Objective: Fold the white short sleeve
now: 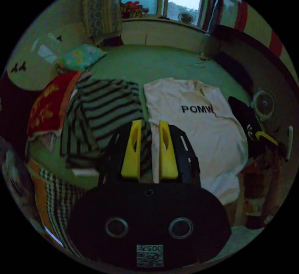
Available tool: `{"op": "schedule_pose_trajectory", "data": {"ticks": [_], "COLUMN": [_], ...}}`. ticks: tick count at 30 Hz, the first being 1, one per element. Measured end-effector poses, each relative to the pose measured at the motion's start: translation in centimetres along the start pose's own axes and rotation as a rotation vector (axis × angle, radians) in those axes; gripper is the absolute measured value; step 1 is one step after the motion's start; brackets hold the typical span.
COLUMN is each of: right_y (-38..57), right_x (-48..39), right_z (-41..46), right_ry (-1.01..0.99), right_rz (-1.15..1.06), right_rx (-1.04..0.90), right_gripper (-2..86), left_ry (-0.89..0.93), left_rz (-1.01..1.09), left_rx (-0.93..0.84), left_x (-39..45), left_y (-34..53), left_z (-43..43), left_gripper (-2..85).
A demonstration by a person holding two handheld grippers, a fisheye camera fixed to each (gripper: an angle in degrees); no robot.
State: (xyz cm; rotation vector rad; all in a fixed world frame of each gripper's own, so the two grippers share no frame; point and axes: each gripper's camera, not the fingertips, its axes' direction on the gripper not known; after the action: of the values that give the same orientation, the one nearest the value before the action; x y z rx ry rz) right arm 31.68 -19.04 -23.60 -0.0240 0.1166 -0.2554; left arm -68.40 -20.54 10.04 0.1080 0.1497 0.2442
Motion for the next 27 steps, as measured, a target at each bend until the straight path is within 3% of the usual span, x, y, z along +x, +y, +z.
{"op": "schedule_pose_trajectory", "data": {"ticks": [7, 13, 17, 22, 27], "right_y": [-16.6, -24.4, -25.7, -27.5, -31.0], "right_x": [6.9, 10.6, 10.0, 9.0, 9.1], "right_z": [11.5, 20.2, 22.8, 21.7, 18.5], "right_ry": [-0.106, -0.039, 0.048, 0.061, 0.130], "right_rz": [0.166, 0.270, 0.229, 0.183, 0.182], "right_rx": [-0.071, -0.227, -0.246, -0.241, -0.167], "right_gripper": [10.2, 9.7, 8.9, -0.5, -1.3], "left_ry": [-0.018, -0.044, -0.041, 0.021, -0.027], "left_rz": [0.059, -0.028, -0.059, -0.071, -0.010], "left_rx": [-0.171, -0.282, -0.260, -0.230, -0.207], "left_x": [-0.3, -1.2, -1.2, -0.6, -0.4], "left_y": [-14.5, -19.7, -20.5, -21.5, -24.8], "left_z": [14.7, 24.1, 26.0, 26.3, 24.8], "left_gripper": [12.9, 15.8, 15.1, 3.7, 2.1]}}
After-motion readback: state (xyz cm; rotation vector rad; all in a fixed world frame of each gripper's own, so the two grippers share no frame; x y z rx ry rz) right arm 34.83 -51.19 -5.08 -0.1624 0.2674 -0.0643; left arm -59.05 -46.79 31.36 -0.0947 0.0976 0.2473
